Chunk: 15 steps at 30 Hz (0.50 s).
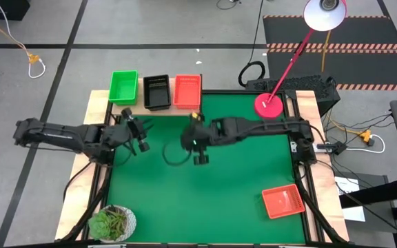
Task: Stack baskets on shelf by color
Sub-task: Stack the black basket on top of the other black baskets on the shelf
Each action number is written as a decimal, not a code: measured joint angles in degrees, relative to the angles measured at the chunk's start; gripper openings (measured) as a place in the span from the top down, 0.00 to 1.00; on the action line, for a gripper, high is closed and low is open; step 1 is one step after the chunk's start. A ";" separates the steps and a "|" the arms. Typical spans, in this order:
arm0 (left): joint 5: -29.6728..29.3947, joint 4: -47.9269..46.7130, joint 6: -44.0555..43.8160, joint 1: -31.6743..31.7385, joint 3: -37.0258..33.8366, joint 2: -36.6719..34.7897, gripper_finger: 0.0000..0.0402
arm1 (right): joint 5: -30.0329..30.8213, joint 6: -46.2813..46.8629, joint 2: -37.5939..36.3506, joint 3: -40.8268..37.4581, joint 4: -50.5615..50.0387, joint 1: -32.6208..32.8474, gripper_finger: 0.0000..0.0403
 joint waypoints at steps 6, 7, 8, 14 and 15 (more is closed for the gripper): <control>0.20 0.73 -0.73 4.99 -0.76 5.18 0.77 | 1.73 2.64 -8.39 -19.45 14.28 4.75 0.78; 0.28 1.29 -0.67 5.42 -0.76 6.07 0.77 | 1.61 2.77 -10.11 -23.67 18.36 5.27 0.79; 0.30 2.06 -0.35 5.83 -0.76 6.91 0.77 | 1.73 2.73 -12.07 -28.08 22.97 5.74 0.79; 0.39 6.16 1.35 8.40 -0.76 11.41 0.77 | 2.02 2.11 -24.18 -51.36 43.04 6.46 0.82; 0.39 6.48 1.37 8.90 -0.76 11.89 0.77 | 2.00 2.42 -26.18 -54.34 45.45 6.37 0.83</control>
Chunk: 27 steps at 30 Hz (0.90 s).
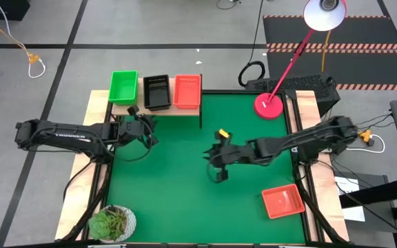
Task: Stack baskets on shelf by color
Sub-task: Stack the black basket on top of the other black baskets on the shelf
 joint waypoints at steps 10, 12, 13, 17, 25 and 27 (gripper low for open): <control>-1.81 1.48 0.34 3.54 -0.02 1.12 0.77 | -0.03 0.25 -16.62 -17.21 11.30 -2.10 0.86; -2.66 1.48 0.37 3.85 -0.02 1.12 0.77 | 0.00 1.09 -18.44 -18.34 11.20 -2.62 0.86; -2.73 1.45 0.58 3.99 -0.02 1.12 0.77 | 0.00 1.45 -19.24 -18.79 11.15 -2.78 0.87; -3.20 1.42 0.76 4.87 -0.02 1.09 0.77 | -0.02 1.87 -20.69 -19.91 11.12 -2.86 0.87; -3.28 1.35 0.58 6.61 -0.02 1.09 0.77 | -0.17 2.96 -20.69 -20.00 10.74 -2.86 0.87; -3.28 1.34 0.58 6.48 -0.02 1.07 0.77 | -0.20 3.36 -20.69 -20.00 10.76 -2.86 0.87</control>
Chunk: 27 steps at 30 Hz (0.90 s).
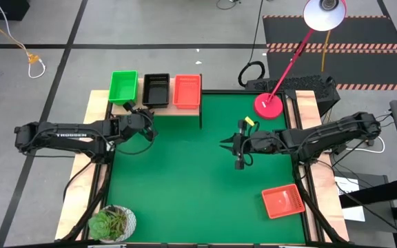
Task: Stack baskets on shelf by color
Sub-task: Stack the black basket on top of the other black baskets on the shelf, then stack the orange basket on top of the other orange baskets on the shelf
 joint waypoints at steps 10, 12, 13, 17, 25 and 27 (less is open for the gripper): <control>2.91 -1.84 -0.55 -4.18 2.39 -5.40 0.77 | -0.20 5.38 0.02 0.00 -1.55 1.06 0.87; 4.23 -1.97 -0.66 -5.80 3.19 -6.46 0.77 | -0.20 7.62 0.00 0.00 -2.85 2.33 0.86; 5.02 -2.08 -0.66 -6.57 3.54 -6.93 0.77 | -0.20 9.15 0.00 0.00 -3.72 3.06 0.86; 6.56 -2.14 -0.36 -9.42 4.61 -7.56 0.77 | -0.16 17.76 0.02 0.00 -7.60 6.60 0.86; 10.10 -1.86 0.27 -13.55 6.53 -7.48 0.77 | -0.37 32.36 0.38 2.96 -22.88 15.78 0.86; 10.67 -1.72 -0.31 -15.15 7.62 -7.38 0.77 | -2.81 34.77 0.39 3.75 -26.11 18.29 0.86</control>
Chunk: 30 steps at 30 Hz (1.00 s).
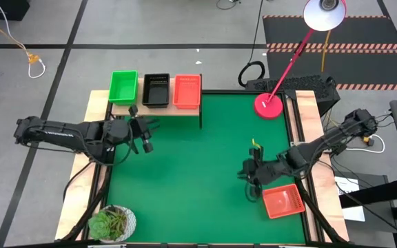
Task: Stack baskets on shelf by color
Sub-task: Stack the orange basket on top of the other orange baskets on the shelf
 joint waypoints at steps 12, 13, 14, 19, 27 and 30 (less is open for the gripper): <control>-1.84 -0.03 -0.78 -15.00 9.21 6.22 0.77 | -11.13 23.88 0.48 1.08 -12.76 12.55 0.70; -2.04 -0.18 -0.34 -15.58 9.83 7.23 0.77 | -11.97 24.26 0.46 1.08 -14.73 13.18 0.68; -2.09 -0.12 0.05 -16.00 10.64 8.33 0.77 | -12.73 24.45 0.46 1.08 -16.97 13.75 0.66; -2.21 -0.01 1.73 -16.37 14.03 13.26 0.77 | -13.83 24.05 0.46 1.08 -25.41 15.88 0.63; -1.57 0.03 3.74 -16.28 17.63 19.06 0.77 | -13.81 19.63 0.42 -1.78 -28.66 16.93 0.67; -1.52 -0.02 4.19 -16.28 18.28 20.16 0.77 | -13.77 18.30 0.42 -2.90 -28.57 16.90 0.69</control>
